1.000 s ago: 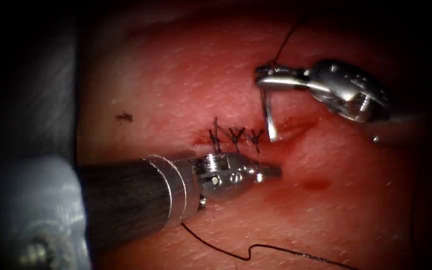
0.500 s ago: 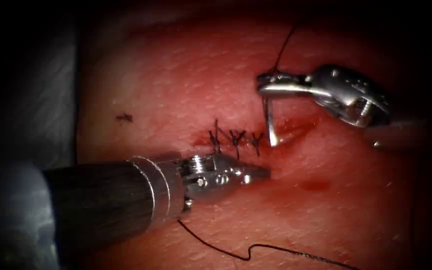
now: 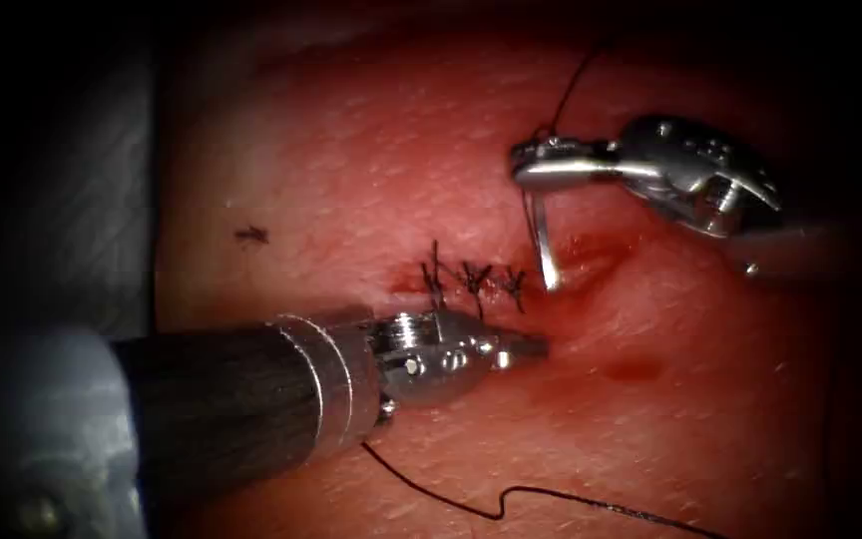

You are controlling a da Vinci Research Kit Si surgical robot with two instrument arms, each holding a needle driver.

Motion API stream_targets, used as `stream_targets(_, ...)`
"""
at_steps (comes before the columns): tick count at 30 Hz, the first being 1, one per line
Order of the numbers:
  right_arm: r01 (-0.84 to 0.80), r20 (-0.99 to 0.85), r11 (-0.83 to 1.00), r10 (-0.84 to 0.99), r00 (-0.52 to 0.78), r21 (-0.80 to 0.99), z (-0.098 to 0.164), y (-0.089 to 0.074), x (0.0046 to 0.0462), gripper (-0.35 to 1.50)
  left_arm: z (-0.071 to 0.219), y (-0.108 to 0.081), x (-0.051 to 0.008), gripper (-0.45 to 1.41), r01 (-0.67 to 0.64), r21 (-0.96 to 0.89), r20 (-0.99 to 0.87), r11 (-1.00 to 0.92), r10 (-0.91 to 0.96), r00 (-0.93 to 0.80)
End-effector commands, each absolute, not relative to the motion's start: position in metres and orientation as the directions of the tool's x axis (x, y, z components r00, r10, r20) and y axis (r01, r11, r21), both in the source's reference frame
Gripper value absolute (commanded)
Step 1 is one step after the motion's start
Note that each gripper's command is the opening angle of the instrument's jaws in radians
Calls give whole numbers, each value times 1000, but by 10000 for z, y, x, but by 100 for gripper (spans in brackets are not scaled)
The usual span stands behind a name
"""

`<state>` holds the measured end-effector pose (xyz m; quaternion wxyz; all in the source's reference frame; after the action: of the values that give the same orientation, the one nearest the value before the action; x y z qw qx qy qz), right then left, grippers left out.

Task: Wound Closure

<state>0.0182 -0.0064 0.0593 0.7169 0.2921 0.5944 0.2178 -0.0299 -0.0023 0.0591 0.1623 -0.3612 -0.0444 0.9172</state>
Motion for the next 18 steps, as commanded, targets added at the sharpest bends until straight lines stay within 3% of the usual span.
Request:
stream_targets(1, 35, -707, 718, 676, 207, 696, 599, -73, 189, -35, 598, -25, -305, -45, -264, -201, -649, -943, 330, -686)
stream_targets(18, -34, -415, 450, 848, 329, 892, 608, -92, 191, -35, 601, -23, -303, -45, -262, -201, -650, -944, 328, -686)
